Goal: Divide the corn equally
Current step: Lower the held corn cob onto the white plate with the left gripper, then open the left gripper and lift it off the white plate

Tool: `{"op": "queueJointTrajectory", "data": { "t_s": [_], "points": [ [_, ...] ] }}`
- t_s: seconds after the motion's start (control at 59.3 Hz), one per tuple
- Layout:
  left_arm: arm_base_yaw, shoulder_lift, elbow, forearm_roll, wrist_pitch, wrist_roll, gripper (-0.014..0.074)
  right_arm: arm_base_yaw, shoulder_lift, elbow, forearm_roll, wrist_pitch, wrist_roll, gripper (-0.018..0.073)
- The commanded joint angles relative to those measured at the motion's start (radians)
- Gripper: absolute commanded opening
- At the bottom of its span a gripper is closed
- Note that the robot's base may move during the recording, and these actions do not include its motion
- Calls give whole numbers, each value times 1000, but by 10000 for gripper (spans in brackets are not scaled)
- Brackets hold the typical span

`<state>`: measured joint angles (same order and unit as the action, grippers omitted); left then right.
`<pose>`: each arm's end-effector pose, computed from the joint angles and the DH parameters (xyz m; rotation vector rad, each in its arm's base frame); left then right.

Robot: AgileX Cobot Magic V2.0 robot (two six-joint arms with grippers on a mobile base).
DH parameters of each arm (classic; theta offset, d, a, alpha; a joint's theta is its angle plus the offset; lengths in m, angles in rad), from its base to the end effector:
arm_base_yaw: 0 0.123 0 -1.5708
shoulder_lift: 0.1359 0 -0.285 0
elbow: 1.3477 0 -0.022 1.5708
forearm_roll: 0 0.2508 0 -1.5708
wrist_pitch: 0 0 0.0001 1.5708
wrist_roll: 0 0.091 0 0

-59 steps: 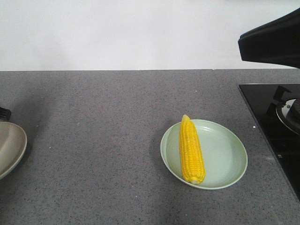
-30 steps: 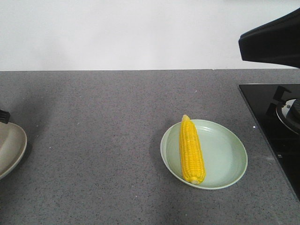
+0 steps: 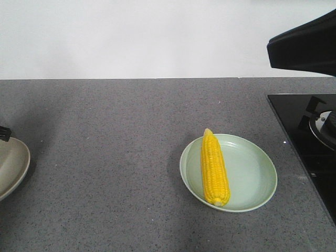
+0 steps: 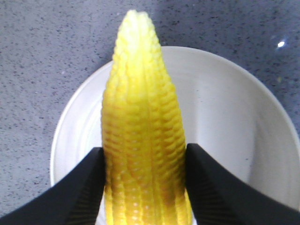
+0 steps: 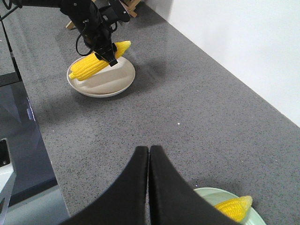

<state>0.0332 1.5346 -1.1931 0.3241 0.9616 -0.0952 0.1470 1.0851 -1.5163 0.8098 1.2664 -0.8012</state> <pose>0.3082 0.0340 0.2832 0.0143 2.7536 0.3989 0.1516 0.0860 0.4956 -1.0324 1.7866 0.6184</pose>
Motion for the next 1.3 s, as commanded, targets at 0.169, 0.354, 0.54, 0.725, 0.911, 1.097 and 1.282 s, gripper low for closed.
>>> {"op": "queueJointTrajectory", "data": {
  "t_s": [0.169,0.354,0.54,0.725,0.911,1.097,1.282],
  "points": [
    [2,-34,-24,-1,-24,3,397,-7,-9,-26,41,20,3,-6],
    [2,-34,-24,-3,-23,3,435,-7,-9,-26,41,20,19,-6],
    [2,-34,-24,-3,-21,3,437,-7,-9,-26,41,20,21,-6],
    [2,-34,-24,-16,-2,11,425,-7,-9,-26,37,-4,19,-6],
    [2,-46,-24,-176,2,132,347,-7,-9,-23,-3,-80,20,-6],
    [2,-124,49,-549,-59,373,148,-7,-9,-23,-54,-112,28,-6],
    [2,-298,304,-1010,-225,720,-9,-7,-63,130,-58,-254,17,-6]
  ]
}}
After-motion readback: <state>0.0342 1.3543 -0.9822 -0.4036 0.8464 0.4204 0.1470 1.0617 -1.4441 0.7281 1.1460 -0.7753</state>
